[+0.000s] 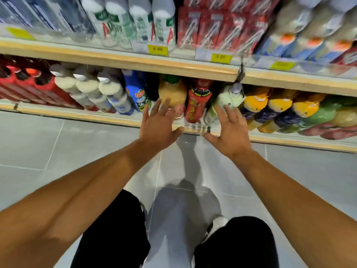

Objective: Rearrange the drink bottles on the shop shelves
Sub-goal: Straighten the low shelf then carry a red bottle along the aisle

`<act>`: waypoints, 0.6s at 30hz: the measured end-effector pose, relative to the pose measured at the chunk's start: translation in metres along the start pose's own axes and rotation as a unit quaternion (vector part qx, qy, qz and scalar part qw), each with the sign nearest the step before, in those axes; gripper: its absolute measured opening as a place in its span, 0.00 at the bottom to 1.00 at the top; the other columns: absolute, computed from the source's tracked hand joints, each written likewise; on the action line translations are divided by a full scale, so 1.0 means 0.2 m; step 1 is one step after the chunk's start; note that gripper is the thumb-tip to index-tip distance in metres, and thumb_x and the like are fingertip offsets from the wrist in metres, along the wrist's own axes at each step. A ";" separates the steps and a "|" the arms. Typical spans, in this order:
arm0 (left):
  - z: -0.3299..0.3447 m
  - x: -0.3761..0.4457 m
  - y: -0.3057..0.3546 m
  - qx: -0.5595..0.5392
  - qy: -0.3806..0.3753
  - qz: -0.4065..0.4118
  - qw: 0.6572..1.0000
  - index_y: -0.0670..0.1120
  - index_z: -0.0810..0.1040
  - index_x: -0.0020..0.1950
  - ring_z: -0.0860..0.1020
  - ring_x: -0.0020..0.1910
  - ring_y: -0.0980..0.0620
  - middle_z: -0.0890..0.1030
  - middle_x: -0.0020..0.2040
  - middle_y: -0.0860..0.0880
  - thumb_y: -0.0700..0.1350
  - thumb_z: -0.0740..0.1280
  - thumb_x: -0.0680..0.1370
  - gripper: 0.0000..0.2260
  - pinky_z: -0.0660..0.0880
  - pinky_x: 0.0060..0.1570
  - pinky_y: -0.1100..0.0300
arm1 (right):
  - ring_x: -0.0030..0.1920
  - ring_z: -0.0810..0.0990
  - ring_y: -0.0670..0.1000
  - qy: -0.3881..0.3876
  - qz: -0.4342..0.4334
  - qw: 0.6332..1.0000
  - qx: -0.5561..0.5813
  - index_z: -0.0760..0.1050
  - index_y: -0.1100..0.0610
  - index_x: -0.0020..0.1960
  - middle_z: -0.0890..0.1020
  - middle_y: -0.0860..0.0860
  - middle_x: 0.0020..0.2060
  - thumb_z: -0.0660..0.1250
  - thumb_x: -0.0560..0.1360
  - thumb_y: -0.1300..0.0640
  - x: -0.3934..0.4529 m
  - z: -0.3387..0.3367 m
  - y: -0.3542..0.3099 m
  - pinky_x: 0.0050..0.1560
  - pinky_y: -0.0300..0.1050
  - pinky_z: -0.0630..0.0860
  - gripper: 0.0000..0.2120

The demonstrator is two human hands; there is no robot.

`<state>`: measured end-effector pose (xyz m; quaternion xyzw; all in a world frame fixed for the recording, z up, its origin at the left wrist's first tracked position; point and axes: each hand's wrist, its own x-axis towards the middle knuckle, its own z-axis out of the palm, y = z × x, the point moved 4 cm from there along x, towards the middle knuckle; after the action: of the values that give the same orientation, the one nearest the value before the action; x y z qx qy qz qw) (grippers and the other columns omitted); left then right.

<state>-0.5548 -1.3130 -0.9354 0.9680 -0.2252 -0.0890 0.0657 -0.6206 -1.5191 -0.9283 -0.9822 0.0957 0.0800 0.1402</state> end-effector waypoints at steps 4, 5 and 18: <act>0.24 0.18 -0.08 0.009 0.092 0.008 0.996 0.55 0.62 0.79 0.58 0.79 0.42 0.61 0.79 0.46 0.60 0.68 0.75 0.34 0.53 0.74 0.35 | 0.78 0.53 0.62 0.083 -0.024 0.996 0.004 0.53 0.49 0.80 0.60 0.56 0.78 0.68 0.71 0.37 0.23 0.21 0.03 0.77 0.61 0.52 0.44; 0.28 0.21 -0.09 0.013 0.120 0.011 0.993 0.55 0.62 0.79 0.59 0.78 0.42 0.62 0.79 0.45 0.60 0.68 0.75 0.34 0.54 0.74 0.35 | 0.78 0.53 0.61 0.099 -0.028 0.995 0.005 0.52 0.48 0.80 0.59 0.55 0.78 0.69 0.71 0.38 0.28 0.24 0.03 0.77 0.60 0.52 0.44; 0.48 0.29 -0.17 -0.031 0.164 -0.003 0.986 0.58 0.50 0.81 0.47 0.81 0.45 0.50 0.82 0.48 0.63 0.61 0.79 0.35 0.44 0.77 0.40 | 0.61 0.72 0.67 0.249 -0.014 0.967 -0.045 0.69 0.60 0.67 0.75 0.63 0.61 0.62 0.76 0.39 0.66 0.16 -0.13 0.68 0.60 0.63 0.29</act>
<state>-0.5081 -1.3180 -1.0433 0.9677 -0.2054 0.0639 0.1316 -0.4909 -1.5064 -0.9770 -0.9778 0.1105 -0.1643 0.0683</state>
